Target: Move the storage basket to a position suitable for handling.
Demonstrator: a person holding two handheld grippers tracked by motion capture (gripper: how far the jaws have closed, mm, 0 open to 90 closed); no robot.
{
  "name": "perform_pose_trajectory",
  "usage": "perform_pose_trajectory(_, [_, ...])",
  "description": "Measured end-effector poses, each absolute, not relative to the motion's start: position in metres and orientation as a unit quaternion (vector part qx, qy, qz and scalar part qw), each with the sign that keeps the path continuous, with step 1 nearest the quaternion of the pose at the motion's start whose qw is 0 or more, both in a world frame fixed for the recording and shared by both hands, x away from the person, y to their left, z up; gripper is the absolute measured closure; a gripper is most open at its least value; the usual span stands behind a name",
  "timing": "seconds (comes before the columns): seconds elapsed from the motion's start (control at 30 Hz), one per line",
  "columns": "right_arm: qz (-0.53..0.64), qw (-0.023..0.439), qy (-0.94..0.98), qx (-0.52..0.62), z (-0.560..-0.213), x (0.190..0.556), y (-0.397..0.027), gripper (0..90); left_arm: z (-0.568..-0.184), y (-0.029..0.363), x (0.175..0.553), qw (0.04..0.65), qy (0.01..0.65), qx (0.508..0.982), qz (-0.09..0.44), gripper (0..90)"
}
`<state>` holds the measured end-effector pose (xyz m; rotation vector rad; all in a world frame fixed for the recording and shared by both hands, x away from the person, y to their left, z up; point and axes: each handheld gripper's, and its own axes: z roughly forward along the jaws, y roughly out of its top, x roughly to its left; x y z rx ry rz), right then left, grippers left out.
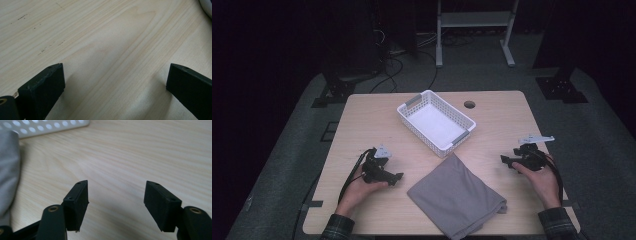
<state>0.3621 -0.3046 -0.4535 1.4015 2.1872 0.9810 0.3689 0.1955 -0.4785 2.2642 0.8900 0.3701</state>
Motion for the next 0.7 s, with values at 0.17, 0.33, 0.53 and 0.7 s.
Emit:
perform_pose_trajectory(0.17, [0.357, 0.179, 0.78, 0.482, -0.442, 0.369, -0.297, 37.4, -0.483, 0.202, 0.365, 0.356, 0.33, 0.862, 0.146, 0.0])
perform_pose_trajectory(0.33, [0.367, 0.175, 0.782, 0.472, -0.432, 0.377, -0.289, 39.6, -0.483, 0.204, 0.365, 0.358, 0.327, 0.862, 0.147, 0.0])
perform_pose_trajectory(0.53, [0.371, 0.173, 0.792, 0.453, -0.42, 0.389, -0.276, 41.9, -0.483, 0.204, 0.365, 0.359, 0.327, 0.862, 0.147, 0.0])
perform_pose_trajectory(0.7, [0.382, 0.175, 0.793, 0.442, -0.406, 0.402, -0.265, 43.3, -0.483, 0.204, 0.365, 0.357, 0.327, 0.863, 0.147, 0.0])
